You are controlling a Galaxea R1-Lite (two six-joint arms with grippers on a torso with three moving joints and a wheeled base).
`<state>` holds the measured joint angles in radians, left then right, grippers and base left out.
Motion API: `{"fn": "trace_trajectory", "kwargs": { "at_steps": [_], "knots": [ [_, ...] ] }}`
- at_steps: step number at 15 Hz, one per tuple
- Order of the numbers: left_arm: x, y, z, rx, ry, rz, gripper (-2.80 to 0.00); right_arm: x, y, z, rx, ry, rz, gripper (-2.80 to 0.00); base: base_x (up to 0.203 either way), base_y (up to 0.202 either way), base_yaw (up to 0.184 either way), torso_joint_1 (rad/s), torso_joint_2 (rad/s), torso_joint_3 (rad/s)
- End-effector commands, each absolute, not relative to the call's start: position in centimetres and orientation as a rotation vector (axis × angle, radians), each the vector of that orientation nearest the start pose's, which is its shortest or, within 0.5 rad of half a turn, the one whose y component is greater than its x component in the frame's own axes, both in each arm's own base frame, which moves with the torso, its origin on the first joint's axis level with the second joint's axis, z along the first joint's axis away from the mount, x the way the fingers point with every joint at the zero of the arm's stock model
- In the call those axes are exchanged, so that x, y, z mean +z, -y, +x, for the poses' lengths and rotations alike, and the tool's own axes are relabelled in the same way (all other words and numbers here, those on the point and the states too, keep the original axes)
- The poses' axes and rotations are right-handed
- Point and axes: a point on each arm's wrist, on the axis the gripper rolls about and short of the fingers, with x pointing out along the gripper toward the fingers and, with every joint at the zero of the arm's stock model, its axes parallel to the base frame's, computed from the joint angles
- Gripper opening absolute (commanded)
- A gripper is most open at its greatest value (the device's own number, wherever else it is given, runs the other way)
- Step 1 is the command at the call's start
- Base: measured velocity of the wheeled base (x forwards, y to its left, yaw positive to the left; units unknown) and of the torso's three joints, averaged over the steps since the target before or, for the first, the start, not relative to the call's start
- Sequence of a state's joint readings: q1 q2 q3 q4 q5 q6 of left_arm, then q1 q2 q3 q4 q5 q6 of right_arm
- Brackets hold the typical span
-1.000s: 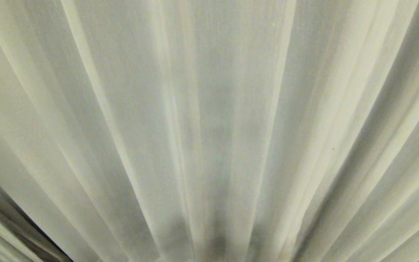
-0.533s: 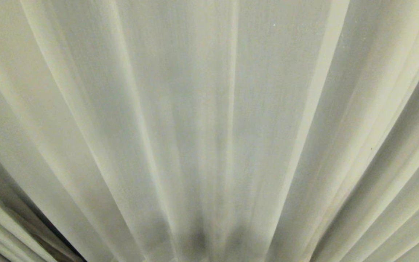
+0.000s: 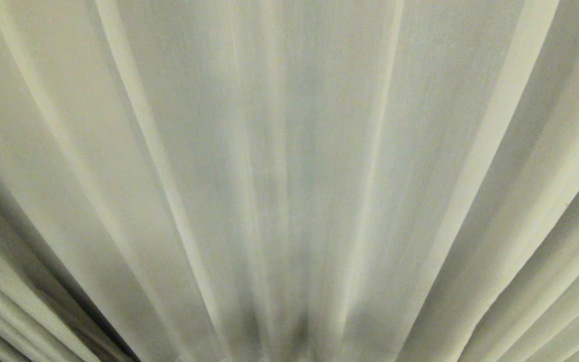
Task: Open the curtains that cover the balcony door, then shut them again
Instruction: Close the outer curtains on both sides
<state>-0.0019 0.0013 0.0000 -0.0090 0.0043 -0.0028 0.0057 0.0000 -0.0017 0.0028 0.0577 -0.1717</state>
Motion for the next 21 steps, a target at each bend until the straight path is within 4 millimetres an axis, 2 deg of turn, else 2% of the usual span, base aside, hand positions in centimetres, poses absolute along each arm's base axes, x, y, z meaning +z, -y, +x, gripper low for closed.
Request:
{"fn": "trace_trajectory", "kwargs": {
  "at_steps": [1,6,21],
  "knots": [
    [7.64,-0.01,-2.28,0.003,0.009,-0.003,-2.80,7.56,-0.12,-2.28,0.065,0.003,-0.173,-2.80,0.000,0.188,-0.001,0.002,0.01,0.001],
    [7.63,-0.01,-2.28,0.004,0.008,0.000,-2.80,7.56,-0.12,-2.28,0.065,0.003,-0.173,-2.80,0.000,0.153,0.000,0.002,0.00,0.002],
    [7.63,-0.01,-2.28,0.003,0.008,0.000,-2.80,7.56,-0.12,-2.28,0.065,0.003,-0.173,-2.80,0.000,0.000,0.000,0.000,0.00,0.000]
  ]
}}
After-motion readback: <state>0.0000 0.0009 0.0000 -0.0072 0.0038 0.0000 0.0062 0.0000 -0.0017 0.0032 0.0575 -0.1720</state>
